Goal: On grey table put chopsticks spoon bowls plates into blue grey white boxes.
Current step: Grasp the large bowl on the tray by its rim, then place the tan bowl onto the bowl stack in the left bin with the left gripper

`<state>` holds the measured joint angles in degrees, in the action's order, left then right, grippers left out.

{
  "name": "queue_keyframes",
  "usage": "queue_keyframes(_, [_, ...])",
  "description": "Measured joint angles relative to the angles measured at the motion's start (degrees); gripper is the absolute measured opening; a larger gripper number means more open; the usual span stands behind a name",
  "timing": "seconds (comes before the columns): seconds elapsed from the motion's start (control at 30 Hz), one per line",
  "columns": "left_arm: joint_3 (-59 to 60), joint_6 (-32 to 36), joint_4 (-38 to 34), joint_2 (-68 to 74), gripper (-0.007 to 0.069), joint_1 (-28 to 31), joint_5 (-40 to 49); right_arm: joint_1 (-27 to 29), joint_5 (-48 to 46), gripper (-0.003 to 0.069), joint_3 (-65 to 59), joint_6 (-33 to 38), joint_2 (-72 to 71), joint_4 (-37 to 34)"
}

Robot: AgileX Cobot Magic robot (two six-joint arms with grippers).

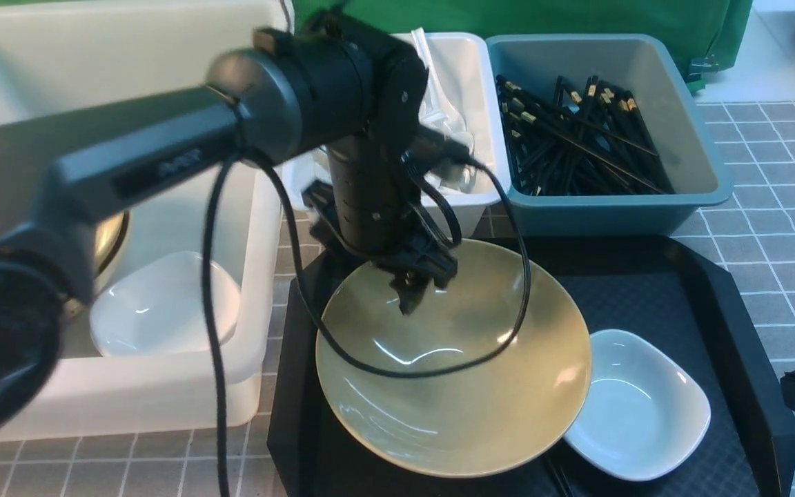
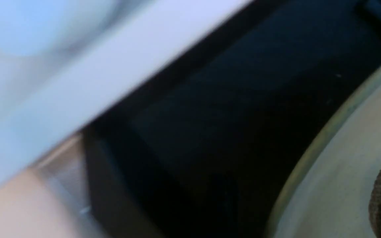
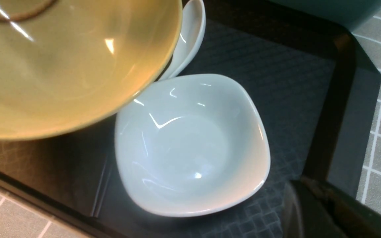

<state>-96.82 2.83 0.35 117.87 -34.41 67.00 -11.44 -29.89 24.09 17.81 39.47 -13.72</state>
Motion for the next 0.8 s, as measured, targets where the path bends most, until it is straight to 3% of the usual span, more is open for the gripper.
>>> queue_keyframes(0.07, [0.0, 1.66, -0.81, 0.79, 0.0433, 0.0, 0.15, 0.0, 0.0, 0.0043, 0.0, 0.0, 0.0, -0.11])
queue_keyframes(0.2, [0.0, 4.41, -1.48, 1.05, 0.0248, 0.26, 0.34, 0.0, 0.0, 0.0045, 0.0, 0.0, 0.0, -0.87])
queue_keyframes(0.23, [0.0, 5.46, -2.39, 0.89, 0.0178, 0.61, 0.75, 0.0, 0.0, 0.0045, 0.0, 0.0, 0.0, -1.01])
queue_keyframes(0.33, [-0.07, 8.12, -8.9, -0.89, 0.007, 2.44, 2.58, 0.0, 0.0, 0.0045, 0.0, 0.0, 0.0, -1.06])
queue_keyframes(0.47, [-0.07, 11.28, -15.67, -2.55, 0.0013, 5.34, 3.04, 0.0, 0.06, 0.0045, 0.0, 0.0, 0.0, -1.12])
queue_keyframes(0.5, [-0.01, 14.61, -20.14, -3.68, 0.0003, 7.94, 3.26, 0.0, 0.06, 0.0045, 0.0, 0.0, 0.0, -1.12])
queue_keyframes(0.63, [0.2, 22.43, -28.37, -8.0, 0.0004, 13.23, 2.88, 0.0, 0.06, 0.0045, 0.0, 0.0, 0.0, -1.12])
queue_keyframes(0.8, [0.27, 29.48, -40.31, -19.22, 0.0004, 24.13, 3.54, 0.0, 0.06, 0.0045, 0.0, -0.05, 0.0, -1.12])
